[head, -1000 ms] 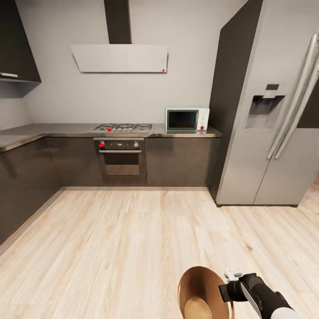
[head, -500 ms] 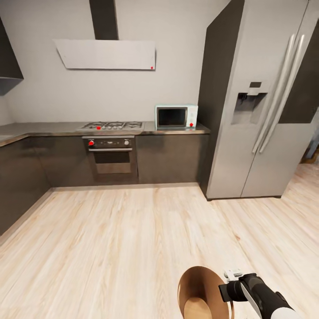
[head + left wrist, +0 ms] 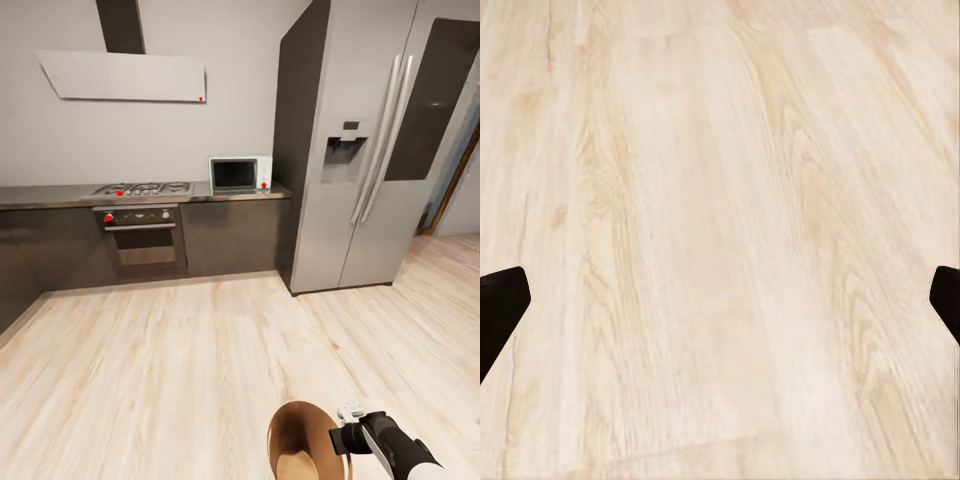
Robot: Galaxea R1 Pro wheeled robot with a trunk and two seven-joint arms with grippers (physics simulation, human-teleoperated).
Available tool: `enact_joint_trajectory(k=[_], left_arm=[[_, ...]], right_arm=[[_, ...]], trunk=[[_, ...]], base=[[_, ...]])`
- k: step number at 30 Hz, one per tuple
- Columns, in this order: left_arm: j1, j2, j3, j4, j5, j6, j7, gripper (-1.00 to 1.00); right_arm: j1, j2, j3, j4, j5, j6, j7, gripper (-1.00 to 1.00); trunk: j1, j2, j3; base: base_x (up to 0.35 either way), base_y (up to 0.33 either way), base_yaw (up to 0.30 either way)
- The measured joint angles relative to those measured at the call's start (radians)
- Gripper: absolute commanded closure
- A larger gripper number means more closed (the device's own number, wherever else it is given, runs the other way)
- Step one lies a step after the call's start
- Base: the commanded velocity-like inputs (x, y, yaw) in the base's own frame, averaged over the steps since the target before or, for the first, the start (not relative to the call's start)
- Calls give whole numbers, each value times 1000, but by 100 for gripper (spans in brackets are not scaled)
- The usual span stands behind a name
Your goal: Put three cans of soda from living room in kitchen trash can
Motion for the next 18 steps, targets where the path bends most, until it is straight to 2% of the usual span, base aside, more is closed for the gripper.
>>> enact_joint_trajectory(k=[11,18], left_arm=[[0,0,0,0,0,0,0,-100],[0,0,-2,0,-3,0,-1,-100]], right_arm=[[1,1,0,-1,-1,0,0,100],[1,0,0,0,0,0,0,100]], trunk=[[0,0,-2],[0,0,-3]], base=[[0,-5,-235],[0,-198,-243]])
